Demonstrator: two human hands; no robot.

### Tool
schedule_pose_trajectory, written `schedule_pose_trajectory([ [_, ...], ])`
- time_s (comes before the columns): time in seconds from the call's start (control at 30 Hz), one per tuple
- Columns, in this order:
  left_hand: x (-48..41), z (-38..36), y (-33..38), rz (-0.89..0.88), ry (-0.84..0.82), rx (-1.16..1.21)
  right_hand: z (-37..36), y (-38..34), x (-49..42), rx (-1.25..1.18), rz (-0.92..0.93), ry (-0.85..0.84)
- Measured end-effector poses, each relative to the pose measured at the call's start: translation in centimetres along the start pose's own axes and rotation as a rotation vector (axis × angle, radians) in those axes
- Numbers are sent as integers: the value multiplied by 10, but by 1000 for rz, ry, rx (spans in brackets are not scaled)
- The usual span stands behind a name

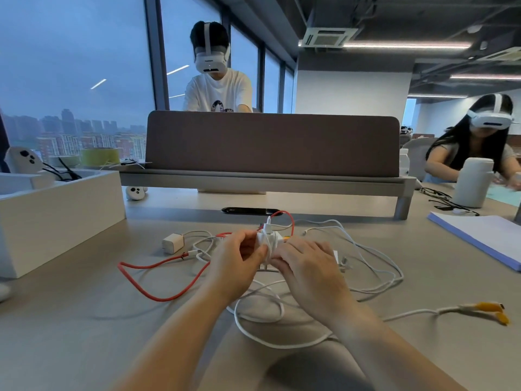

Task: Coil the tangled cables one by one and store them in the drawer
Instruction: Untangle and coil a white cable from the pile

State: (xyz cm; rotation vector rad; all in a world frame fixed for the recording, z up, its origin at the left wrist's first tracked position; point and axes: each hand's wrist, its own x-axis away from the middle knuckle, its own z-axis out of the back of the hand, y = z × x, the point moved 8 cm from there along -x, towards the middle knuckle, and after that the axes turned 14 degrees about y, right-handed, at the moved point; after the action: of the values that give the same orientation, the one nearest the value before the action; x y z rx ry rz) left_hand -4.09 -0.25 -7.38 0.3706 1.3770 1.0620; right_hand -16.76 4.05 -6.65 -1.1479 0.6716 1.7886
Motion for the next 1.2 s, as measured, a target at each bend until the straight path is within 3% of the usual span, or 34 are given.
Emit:
schedule_pose_trajectory([
  [0.2,7,-11,15,-213,-153,-159,19,9,-8,40,23,119],
  [0.4,10,-18,18,-272,-251,-243,30,33,-11,18,-94,186],
  [0.77,18,-23,19,-221,-364,-128,31,64,-10,-214,-236,245],
  [1.07,20,-25,16,-126,-421,-10,22,65,-7,-329,-352,193],
  [1.2,22,-26,15,23,-448,199,21,67,-5,-365,-415,201],
])
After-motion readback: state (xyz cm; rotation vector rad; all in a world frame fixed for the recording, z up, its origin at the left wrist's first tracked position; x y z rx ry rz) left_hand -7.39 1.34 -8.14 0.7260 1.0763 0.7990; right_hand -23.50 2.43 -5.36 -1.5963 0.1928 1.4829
